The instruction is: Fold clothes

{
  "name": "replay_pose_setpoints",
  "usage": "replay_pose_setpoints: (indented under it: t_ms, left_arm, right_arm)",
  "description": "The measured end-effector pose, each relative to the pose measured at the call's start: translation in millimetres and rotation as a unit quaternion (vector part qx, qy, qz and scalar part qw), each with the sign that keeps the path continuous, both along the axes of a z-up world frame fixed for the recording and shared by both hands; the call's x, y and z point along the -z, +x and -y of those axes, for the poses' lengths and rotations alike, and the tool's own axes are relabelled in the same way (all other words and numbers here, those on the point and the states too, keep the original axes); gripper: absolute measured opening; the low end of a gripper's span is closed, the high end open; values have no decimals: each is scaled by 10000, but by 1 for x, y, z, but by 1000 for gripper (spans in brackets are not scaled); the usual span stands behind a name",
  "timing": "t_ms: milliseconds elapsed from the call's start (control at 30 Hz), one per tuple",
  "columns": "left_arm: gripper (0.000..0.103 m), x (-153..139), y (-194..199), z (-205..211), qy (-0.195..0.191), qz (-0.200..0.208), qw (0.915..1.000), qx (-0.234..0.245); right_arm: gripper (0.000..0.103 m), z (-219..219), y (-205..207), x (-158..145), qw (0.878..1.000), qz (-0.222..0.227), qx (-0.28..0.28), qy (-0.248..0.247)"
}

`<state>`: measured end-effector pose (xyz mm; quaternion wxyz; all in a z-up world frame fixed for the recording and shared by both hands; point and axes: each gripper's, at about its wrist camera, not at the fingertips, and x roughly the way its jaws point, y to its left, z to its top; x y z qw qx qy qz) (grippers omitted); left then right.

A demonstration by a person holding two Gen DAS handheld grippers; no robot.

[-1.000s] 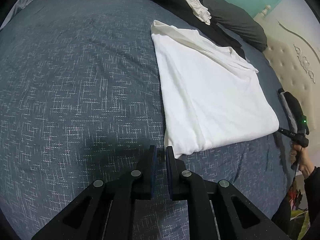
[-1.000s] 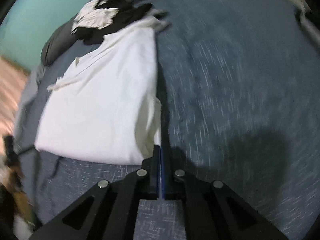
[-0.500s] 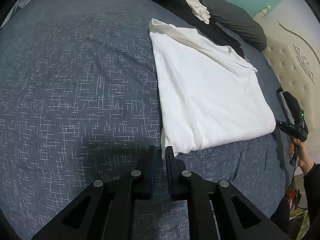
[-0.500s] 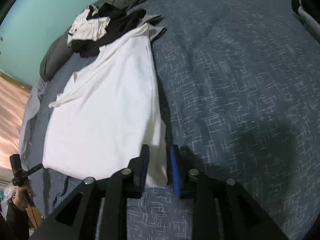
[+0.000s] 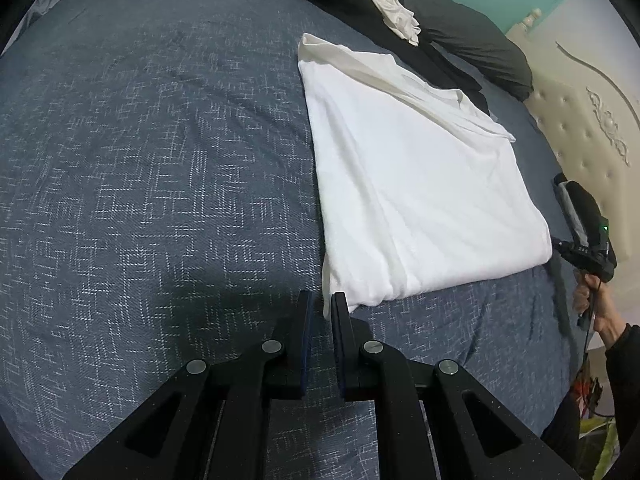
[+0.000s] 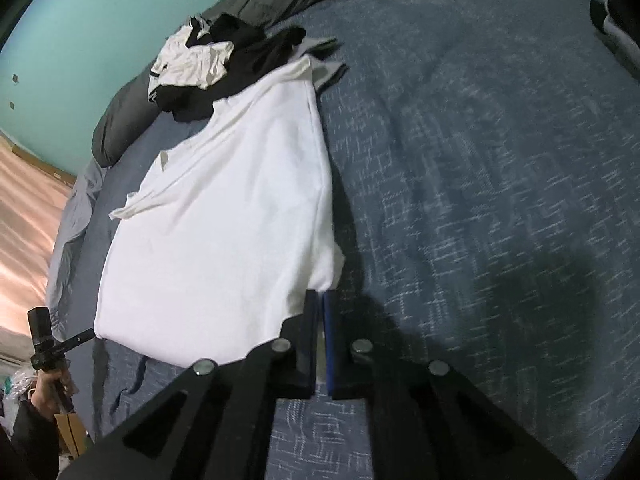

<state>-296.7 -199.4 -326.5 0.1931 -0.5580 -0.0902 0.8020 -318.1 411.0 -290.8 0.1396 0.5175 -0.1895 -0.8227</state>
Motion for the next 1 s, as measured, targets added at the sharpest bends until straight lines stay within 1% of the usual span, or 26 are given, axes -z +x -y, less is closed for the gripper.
replay_pose_setpoints:
  t_ms: [100,167,267,300,467,633,767,833,867,900,967,1000]
  left_arm:
    - [10,-1,0,2,-4,-9,10000,-8]
    - [10,0,1,2,-13,-4,10000,-16]
    - [10,0,1,0,-13,20,10000,-25]
    - [10,0,2,0,-18,29,10000,-8]
    - [10,-1,2,-2,-31,33,10000,46]
    - [10,-2,0,2,6,23,10000,12]
    - [10,-2,1,3,41,31,10000,-1]
    - [10,-1,1,2,36,47,10000,5]
    - [11,0,1,1,34,55,10000,5]
    - [13,0,1,0,37,63,10000,2]
    - [16,0,2,-3,53,76,10000,3]
    - [17,-1,2,-4,59,77,10000,13]
  right_arm:
    - [2,-9,1,-5,10000,22,1,67]
    - [2,-9,0,-6,9997,63,-89,222]
    - [1,3,-5,3,9972,289,-333,610]
    - [1,4,-7,6,9966,337,-340,671]
    - [2,1,-9,9,9980,331,-125,522]
    - [2,-14,2,7,9996,262,68,-30]
    - [2,-19,12,4,9987,346,-7,-361]
    - [3,-17,19,3,9983,387,-78,-430]
    - [6,-16,20,3,9982,383,-113,-441]
    - [16,-13,20,3,9981,380,-147,-455]
    - [32,-8,21,8,9982,437,-194,-366]
    - [32,-6,21,10,9983,442,-226,-300]
